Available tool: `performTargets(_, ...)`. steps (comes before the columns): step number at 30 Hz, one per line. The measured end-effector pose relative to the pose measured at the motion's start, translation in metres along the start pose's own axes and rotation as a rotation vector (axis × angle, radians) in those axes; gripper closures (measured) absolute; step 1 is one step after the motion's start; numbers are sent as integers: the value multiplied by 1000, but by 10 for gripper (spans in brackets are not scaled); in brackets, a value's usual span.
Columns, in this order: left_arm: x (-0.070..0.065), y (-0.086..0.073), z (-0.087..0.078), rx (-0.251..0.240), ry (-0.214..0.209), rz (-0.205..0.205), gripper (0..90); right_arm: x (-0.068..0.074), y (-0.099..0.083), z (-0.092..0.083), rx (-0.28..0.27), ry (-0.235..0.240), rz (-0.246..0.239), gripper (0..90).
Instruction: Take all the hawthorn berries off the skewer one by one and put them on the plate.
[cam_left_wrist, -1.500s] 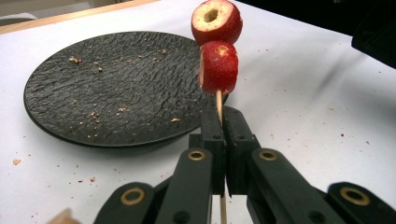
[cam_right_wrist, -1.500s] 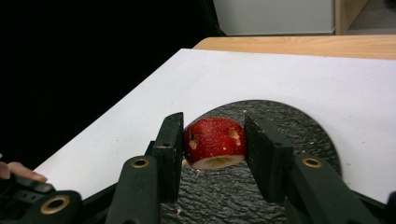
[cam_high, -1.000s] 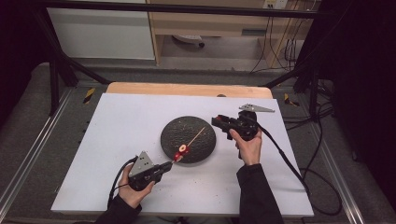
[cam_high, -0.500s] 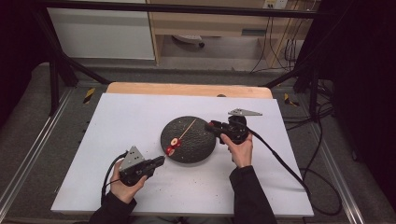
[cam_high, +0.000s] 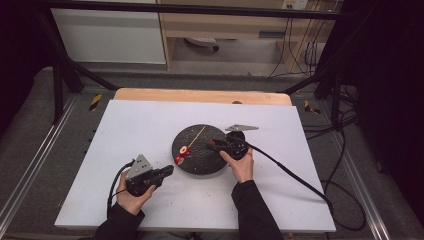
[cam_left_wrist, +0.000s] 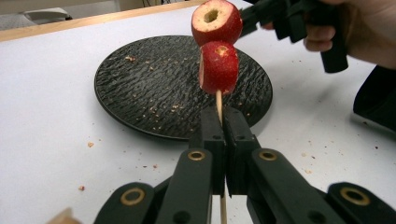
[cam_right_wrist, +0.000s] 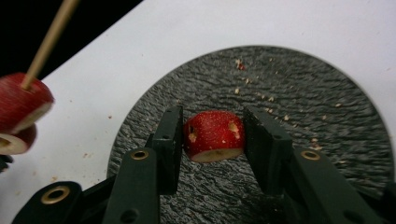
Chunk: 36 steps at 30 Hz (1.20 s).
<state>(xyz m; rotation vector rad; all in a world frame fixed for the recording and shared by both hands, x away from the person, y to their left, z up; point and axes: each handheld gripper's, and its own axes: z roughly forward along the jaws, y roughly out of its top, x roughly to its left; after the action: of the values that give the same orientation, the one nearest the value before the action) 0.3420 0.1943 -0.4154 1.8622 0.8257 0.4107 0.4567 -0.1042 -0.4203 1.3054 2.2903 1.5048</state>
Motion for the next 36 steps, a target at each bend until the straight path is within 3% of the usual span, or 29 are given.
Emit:
performTargets(6, 1, -2, 2, 11, 0, -2, 881, -4, -11, 16, 55, -29, -11, 600)
performTargets(18, -1, -3, 5, 26, -4, 2, 880, -6, -17, 22, 97, -57, -26, 594)
performTargets(23, -2, -4, 6, 29, -6, 4, 881, -6, -15, 19, 102, -62, -34, 545)
performTargets(30, -2, -4, 6, 32, -7, 8, 881, 0, -3, -2, 67, -50, -61, 395)
performTargets(36, -4, -4, 7, 33, -10, 12, 881, 11, -1, -20, 54, -15, -89, 199)
